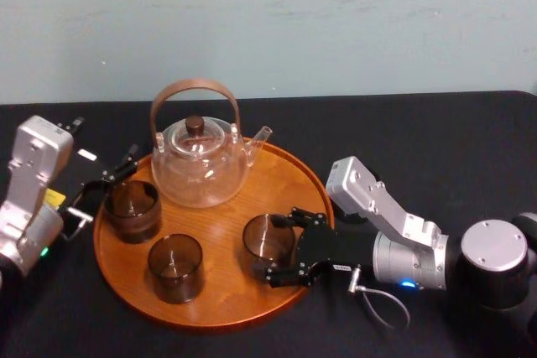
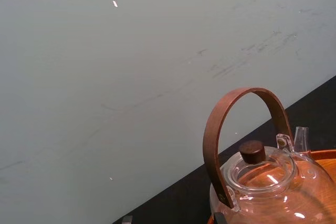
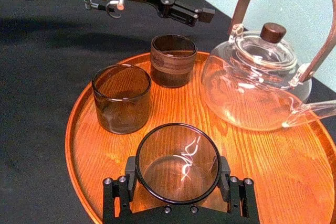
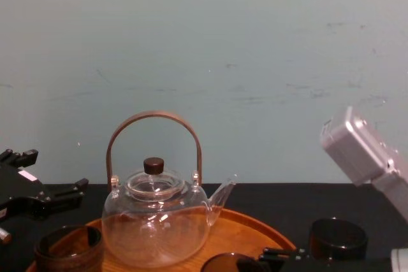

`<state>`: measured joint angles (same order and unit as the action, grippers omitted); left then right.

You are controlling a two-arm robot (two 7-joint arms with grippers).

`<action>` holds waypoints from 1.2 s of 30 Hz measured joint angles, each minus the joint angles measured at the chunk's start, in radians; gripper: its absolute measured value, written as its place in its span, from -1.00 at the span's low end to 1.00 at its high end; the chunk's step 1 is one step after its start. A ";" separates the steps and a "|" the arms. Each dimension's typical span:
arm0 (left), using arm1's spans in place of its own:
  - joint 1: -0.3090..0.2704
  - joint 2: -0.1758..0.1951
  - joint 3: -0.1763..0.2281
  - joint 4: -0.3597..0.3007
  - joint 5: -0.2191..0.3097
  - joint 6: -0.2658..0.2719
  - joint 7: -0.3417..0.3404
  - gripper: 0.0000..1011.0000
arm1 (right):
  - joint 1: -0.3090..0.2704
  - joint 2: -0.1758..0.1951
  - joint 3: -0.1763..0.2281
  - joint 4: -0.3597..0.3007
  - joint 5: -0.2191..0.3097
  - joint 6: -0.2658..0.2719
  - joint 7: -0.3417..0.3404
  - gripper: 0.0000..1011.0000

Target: Pick up the glass from the table and place it on the tray.

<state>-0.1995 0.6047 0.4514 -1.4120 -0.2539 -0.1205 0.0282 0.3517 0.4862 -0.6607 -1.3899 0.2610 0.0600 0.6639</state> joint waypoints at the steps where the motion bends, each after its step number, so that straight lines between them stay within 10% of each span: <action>1: 0.000 0.000 0.000 0.000 0.000 0.000 0.000 0.98 | 0.000 -0.001 -0.001 0.003 -0.003 0.000 -0.001 0.81; 36: 0.000 0.000 0.000 0.000 0.000 0.000 0.000 0.98 | -0.004 -0.003 -0.001 0.006 -0.013 0.006 -0.005 0.98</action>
<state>-0.1995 0.6047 0.4514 -1.4120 -0.2539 -0.1205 0.0283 0.3482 0.4827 -0.6613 -1.3840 0.2482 0.0659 0.6593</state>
